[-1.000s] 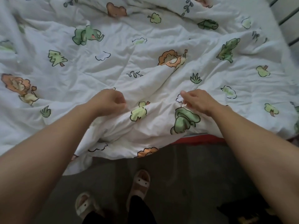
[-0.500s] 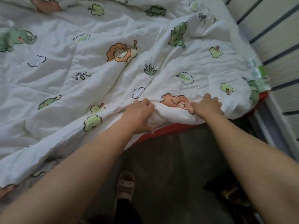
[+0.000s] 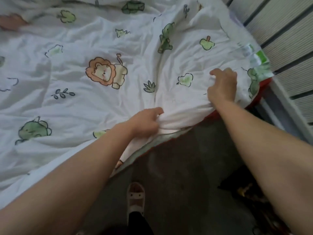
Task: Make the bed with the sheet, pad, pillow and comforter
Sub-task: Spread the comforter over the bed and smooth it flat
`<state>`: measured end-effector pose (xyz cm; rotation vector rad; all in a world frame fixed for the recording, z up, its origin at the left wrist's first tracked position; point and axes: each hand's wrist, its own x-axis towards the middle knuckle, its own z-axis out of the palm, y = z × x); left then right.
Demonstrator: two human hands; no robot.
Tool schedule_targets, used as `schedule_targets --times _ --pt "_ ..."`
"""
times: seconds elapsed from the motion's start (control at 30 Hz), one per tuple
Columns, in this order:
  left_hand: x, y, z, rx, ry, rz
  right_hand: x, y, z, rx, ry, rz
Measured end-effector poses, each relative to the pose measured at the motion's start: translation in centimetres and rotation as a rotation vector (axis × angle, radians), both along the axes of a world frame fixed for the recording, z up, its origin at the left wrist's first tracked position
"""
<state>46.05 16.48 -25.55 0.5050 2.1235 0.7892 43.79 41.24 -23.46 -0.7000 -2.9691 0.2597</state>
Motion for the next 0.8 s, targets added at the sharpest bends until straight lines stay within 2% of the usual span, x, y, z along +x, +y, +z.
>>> schedule_targets --times 0.1,0.17,0.23,0.3,0.5,0.67,0.8 --pt "0.5 3.3 0.2 0.025 -0.125 -0.111 -1.2 2.0 1.9 0.192 -0.033 0.099" --pt "0.8 4.4 -0.8 -0.036 -0.152 -0.204 -1.4 2.4 1.1 0.244 -0.28 0.132" --pt "1.2 4.6 -2.1 -0.084 -0.046 -0.238 -0.9 2.2 -0.3 0.217 -0.571 0.121" --pt "1.4 3.9 -2.8 -0.089 0.05 -0.201 -0.1 1.7 -1.9 0.17 -0.671 0.102" --pt "0.7 1.6 -2.7 -0.02 0.179 -0.084 0.1 0.4 -2.4 0.242 -0.405 0.186" --pt "-0.5 -0.7 0.1 0.009 0.287 0.013 -1.3 -2.9 0.4 0.133 -0.299 0.25" --pt "-1.0 -4.9 4.4 0.009 0.352 0.106 -2.2 -8.8 3.9 0.048 -0.222 0.367"
